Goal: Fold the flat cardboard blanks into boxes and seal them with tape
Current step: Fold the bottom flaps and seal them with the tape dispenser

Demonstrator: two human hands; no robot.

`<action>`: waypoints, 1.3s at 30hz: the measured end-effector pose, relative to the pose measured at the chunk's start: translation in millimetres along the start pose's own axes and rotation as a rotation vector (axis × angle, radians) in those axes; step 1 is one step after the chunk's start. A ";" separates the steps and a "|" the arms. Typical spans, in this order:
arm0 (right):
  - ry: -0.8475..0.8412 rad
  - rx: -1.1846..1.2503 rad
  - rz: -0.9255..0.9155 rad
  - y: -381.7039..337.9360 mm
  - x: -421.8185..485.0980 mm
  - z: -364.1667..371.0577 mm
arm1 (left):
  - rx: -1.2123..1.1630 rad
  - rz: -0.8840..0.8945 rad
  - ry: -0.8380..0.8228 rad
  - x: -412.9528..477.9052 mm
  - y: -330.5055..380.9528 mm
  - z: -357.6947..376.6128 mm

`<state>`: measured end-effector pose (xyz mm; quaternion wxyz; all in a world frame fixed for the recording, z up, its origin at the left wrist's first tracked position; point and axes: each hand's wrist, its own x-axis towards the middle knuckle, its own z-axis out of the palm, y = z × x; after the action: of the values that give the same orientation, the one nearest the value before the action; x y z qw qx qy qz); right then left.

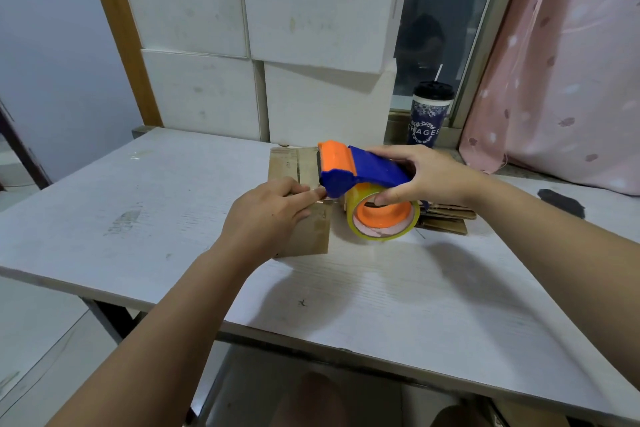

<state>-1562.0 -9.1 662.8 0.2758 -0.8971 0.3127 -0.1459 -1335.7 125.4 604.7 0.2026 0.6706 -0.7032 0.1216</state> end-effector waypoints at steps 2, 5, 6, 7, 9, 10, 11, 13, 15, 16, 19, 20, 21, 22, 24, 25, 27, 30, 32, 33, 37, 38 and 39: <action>-0.001 -0.083 -0.007 3.0 -2.2 -2.1 | -0.029 -0.012 -0.002 0.0 -0.6 -0.1; 0.000 0.059 -0.013 10.3 -9.2 -10.7 | -0.040 0.002 0.009 -0.1 -1.1 0.5; -0.001 0.095 -0.020 11.8 -11.0 -13.7 | -0.047 0.004 0.012 0.1 -1.2 0.8; -0.006 0.109 -0.032 12.5 -12.6 -15.3 | -0.054 0.004 0.011 0.1 -1.3 0.8; -0.014 0.095 -0.046 13.3 -14.7 -15.7 | -0.060 -0.003 0.010 0.0 -1.5 0.6; -0.009 0.087 -0.038 14.0 -15.1 -14.8 | -0.063 -0.008 0.013 0.1 -1.7 0.5; 0.005 0.076 -0.026 15.3 -15.3 -13.5 | -0.068 -0.012 0.013 0.2 -2.2 0.8; 0.052 -0.039 -0.032 18.9 -15.9 -9.4 | -0.067 -0.021 0.007 0.4 -3.1 1.5; 0.085 -0.211 -0.084 20.4 -18.5 -5.9 | -0.057 -0.031 -0.001 1.0 -4.6 1.6; 0.096 -0.235 -0.109 20.4 -21.0 -5.6 | -0.056 -0.032 -0.007 1.4 -5.1 1.4; 0.090 -0.195 -0.124 23.7 -25.1 -10.8 | -0.061 -0.019 -0.013 2.0 -5.7 1.9; 0.083 -0.179 -0.115 24.0 -25.7 -13.6 | -0.070 -0.018 -0.009 2.0 -5.9 1.9; 0.075 -0.159 -0.104 24.5 -26.5 -16.5 | -0.081 -0.020 -0.006 1.8 -6.3 2.1; 0.069 -0.128 -0.082 24.9 -27.7 -19.2 | -0.089 -0.023 -0.003 1.8 -6.6 2.3; 0.060 -0.027 -0.029 25.5 -31.8 -23.4 | -0.095 -0.018 -0.002 1.5 -7.6 2.6; 0.057 0.005 -0.017 26.6 -34.1 -24.4 | -0.099 -0.012 0.000 1.5 -8.1 2.7; 0.063 -0.069 -0.030 29.0 -37.7 -23.2 | -0.113 0.004 0.012 1.7 -9.4 2.3; 0.085 -0.259 -0.007 32.2 -39.0 -17.4 | -0.112 0.026 0.017 1.8 -10.6 1.9; 0.057 -0.357 -0.007 30.7 -36.8 -16.7 | -0.116 0.033 0.026 1.6 -10.6 2.7; 0.044 -0.402 -0.018 28.5 -35.5 -17.8 | -0.118 0.035 0.032 1.6 -10.6 3.2; 0.017 -0.475 -0.019 14.4 -31.5 -24.1 | -0.111 0.037 0.035 3.3 -11.2 3.1; -0.001 -0.469 -0.011 11.1 -30.2 -24.0 | -0.109 0.036 0.032 3.3 -11.0 3.0; -0.018 -0.459 -0.007 7.7 -28.5 -23.3 | -0.108 0.035 0.030 3.3 -10.6 2.7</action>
<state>-1597.5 -5.2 674.4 0.0666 -0.9386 0.3323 -0.0641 -1325.6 120.5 602.7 0.2469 0.6444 -0.7172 0.0973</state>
